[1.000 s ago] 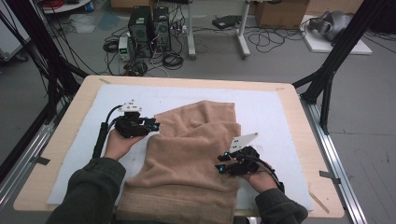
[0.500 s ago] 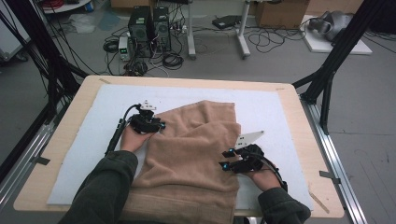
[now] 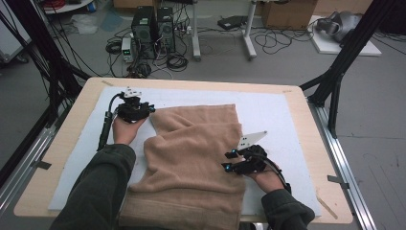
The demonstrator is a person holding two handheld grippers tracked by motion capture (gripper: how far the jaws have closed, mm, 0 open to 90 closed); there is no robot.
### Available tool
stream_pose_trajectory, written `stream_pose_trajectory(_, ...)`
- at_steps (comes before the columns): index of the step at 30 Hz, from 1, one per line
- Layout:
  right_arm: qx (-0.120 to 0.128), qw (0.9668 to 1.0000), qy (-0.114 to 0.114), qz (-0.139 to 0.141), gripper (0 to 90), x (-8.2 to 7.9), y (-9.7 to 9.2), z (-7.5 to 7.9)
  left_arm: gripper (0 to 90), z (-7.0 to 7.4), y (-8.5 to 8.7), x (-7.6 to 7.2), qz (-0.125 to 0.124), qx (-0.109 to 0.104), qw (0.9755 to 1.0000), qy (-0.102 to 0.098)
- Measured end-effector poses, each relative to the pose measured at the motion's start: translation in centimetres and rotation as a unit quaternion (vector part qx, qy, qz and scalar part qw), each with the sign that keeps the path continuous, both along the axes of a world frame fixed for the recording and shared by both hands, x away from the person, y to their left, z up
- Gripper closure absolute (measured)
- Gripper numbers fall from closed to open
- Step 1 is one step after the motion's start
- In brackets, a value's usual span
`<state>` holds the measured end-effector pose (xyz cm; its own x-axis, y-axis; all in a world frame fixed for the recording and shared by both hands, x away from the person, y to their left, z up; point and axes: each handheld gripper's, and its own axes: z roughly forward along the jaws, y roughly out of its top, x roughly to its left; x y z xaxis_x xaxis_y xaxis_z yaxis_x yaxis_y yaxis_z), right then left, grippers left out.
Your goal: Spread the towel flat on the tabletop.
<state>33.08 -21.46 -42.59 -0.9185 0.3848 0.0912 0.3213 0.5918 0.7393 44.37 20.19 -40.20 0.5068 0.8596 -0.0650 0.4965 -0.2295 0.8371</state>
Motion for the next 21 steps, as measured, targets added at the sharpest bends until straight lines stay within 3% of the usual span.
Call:
stream_pose_trajectory(4,-0.010,1.0000,0.001,0.001,54.9,0.4,-0.2,0.0,63.3,-0.3,-0.3,-1.3,-0.041,-0.009,0.9990,0.018)
stream_pose_trajectory(5,-0.011,0.9999,0.000,-0.001,55.0,0.5,-0.3,0.0,63.3,-0.5,-0.5,-1.6,-0.053,-0.005,0.9984,0.019)
stream_pose_trajectory(8,-0.015,0.9997,-0.005,-0.017,55.8,1.4,-0.9,0.5,60.8,-1.1,-1.5,-2.1,-0.088,0.012,0.9947,0.052)
stream_pose_trajectory(10,-0.012,0.9994,-0.012,-0.031,56.7,2.0,-1.4,0.8,60.8,-1.3,-2.1,-2.4,-0.102,0.025,0.9929,0.057)
stream_pose_trajectory(12,-0.014,0.9987,-0.013,-0.048,57.5,2.9,-1.8,1.0,60.5,-1.6,-2.6,-2.4,-0.105,0.041,0.9918,0.060)
stream_pose_trajectory(15,-0.023,0.9968,-0.012,-0.075,57.9,4.4,-2.3,1.1,59.5,-2.4,-2.8,-1.9,-0.086,0.057,0.9920,0.072)
stream_pose_trajectory(17,-0.029,0.9957,-0.009,-0.087,57.9,5.4,-2.3,1.0,59.6,-3.3,-3.0,-1.4,-0.075,0.079,0.9900,0.090)
stream_pose_trajectory(18,-0.029,0.9953,-0.009,-0.091,57.9,5.8,-2.2,0.9,60.7,-3.4,-3.1,-1.4,-0.075,0.079,0.9904,0.085)
stream_pose_trajectory(20,-0.034,0.9945,-0.008,-0.098,57.9,6.3,-2.1,0.6,69.4,-3.4,-3.3,-1.2,-0.068,0.085,0.9911,0.076)
stream_pose_trajectory(21,-0.032,0.9943,-0.011,-0.102,57.9,6.5,-2.0,0.5,79.7,-3.5,-3.4,-1.1,-0.072,0.089,0.9909,0.071)
